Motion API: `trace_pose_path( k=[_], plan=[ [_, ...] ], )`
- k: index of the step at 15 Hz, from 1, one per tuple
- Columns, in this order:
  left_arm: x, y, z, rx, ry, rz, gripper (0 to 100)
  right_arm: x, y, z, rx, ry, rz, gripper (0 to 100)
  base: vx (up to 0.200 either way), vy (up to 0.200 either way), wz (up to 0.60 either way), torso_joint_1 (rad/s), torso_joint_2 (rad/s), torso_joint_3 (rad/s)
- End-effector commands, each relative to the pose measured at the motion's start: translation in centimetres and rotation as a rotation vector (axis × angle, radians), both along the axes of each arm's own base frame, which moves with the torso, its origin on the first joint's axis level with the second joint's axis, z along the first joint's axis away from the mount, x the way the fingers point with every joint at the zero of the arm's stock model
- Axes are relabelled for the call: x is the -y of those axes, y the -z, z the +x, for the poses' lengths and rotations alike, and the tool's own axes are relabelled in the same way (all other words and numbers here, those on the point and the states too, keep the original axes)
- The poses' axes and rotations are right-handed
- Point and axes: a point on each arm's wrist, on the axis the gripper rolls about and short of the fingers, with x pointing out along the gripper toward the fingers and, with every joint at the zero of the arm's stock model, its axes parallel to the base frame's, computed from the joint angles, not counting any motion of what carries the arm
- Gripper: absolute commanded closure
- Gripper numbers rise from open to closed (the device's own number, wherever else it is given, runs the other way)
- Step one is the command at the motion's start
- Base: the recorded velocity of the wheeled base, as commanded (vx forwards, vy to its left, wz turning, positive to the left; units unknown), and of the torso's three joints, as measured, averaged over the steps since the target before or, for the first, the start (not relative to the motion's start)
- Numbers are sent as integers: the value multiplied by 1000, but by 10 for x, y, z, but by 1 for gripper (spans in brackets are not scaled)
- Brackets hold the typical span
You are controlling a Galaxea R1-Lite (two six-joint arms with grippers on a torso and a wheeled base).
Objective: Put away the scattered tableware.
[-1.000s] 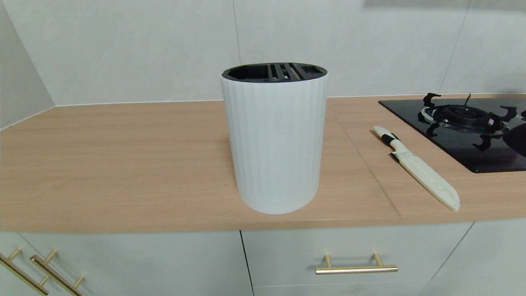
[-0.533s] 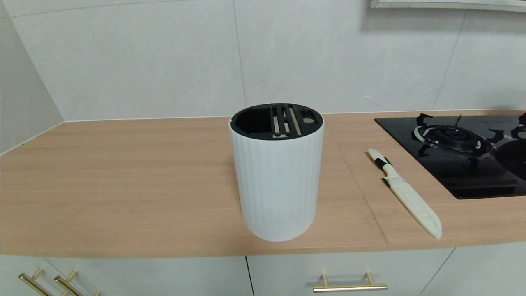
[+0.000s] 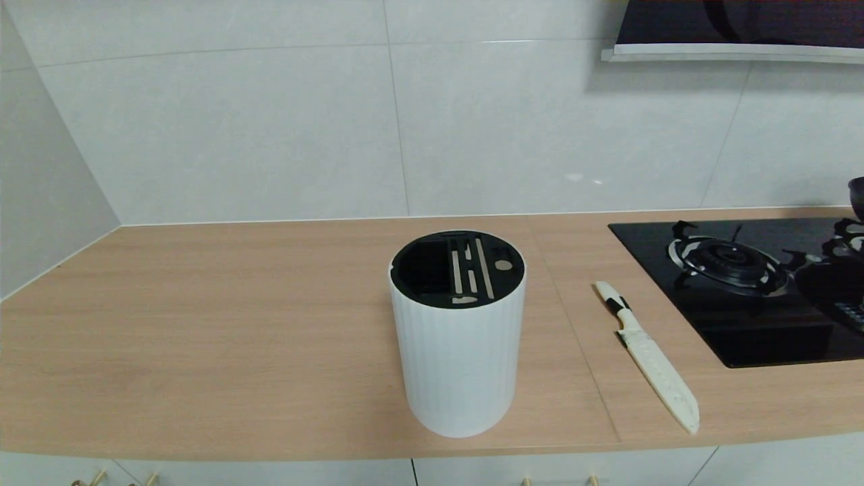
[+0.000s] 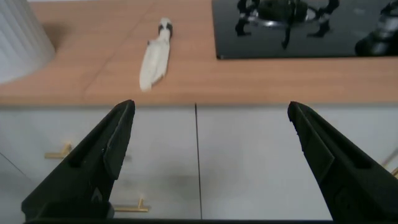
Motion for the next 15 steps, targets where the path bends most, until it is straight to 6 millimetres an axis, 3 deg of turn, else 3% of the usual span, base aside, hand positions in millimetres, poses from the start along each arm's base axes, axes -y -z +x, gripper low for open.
trace_pose_path(
  k=[1, 10, 15],
  plan=[
    [0, 0, 0, 0, 0, 0, 0, 0, 0, 0, -1, -1, 1, 0, 0, 0, 0, 237, -535, -295],
    [0, 0, 0, 0, 0, 0, 0, 0, 0, 0, -1, -1, -1, 0, 0, 0, 0, 267, -573, -303],
    [0, 0, 0, 0, 0, 0, 0, 0, 0, 0, -1, -1, 1, 0, 0, 0, 0, 146, -295, -160]
  ],
)
